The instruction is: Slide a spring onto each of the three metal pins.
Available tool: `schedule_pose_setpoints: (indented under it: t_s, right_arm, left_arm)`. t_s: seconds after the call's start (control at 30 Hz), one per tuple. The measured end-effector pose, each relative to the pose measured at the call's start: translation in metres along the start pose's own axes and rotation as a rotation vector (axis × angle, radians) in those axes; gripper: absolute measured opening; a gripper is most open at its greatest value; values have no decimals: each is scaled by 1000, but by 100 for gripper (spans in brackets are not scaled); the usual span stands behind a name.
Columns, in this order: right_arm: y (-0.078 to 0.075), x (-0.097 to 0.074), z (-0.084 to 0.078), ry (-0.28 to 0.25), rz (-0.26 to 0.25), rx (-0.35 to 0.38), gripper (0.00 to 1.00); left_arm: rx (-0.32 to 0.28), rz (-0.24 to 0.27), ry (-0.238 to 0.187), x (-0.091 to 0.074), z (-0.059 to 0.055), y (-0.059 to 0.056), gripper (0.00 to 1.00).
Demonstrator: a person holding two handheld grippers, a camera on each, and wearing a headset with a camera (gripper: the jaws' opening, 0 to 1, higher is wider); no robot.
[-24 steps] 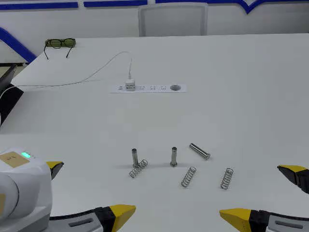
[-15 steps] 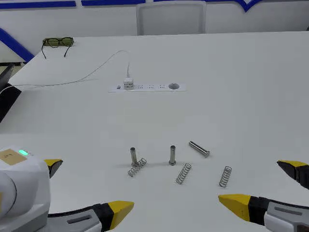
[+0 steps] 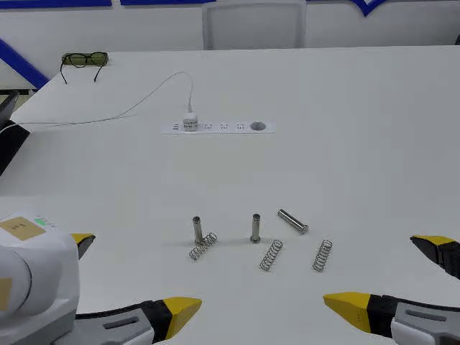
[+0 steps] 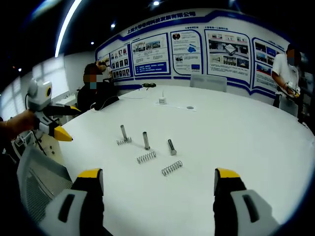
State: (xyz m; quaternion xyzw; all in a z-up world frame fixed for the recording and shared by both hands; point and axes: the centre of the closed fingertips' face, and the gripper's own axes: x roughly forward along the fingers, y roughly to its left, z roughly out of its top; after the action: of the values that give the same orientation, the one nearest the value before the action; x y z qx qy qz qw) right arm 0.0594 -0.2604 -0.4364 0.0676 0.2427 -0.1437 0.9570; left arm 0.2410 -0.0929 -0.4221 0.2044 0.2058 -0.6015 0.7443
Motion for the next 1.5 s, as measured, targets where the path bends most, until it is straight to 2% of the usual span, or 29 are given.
schedule_pose_setpoints:
  t_s: [0.43,0.7,1.07,1.37,1.5]
  right_arm:
    - [-3,1,2,-18,-9,17,89]
    - [-7,7,7,-12,-19,10,78]
    - [-14,25,26,-30,-15,-10,69]
    - [-16,44,36,-17,6,-51,59]
    - [-19,53,36,-3,13,-57,55]
  left_arm:
    - [-12,-3,-19,1,3,-1,97]
    - [-20,-12,-25,4,2,-3,96]
    - [-29,-17,-46,5,4,-3,95]
    - [-39,-27,-44,9,2,-4,94]
    - [-41,-30,-59,10,4,-6,92]
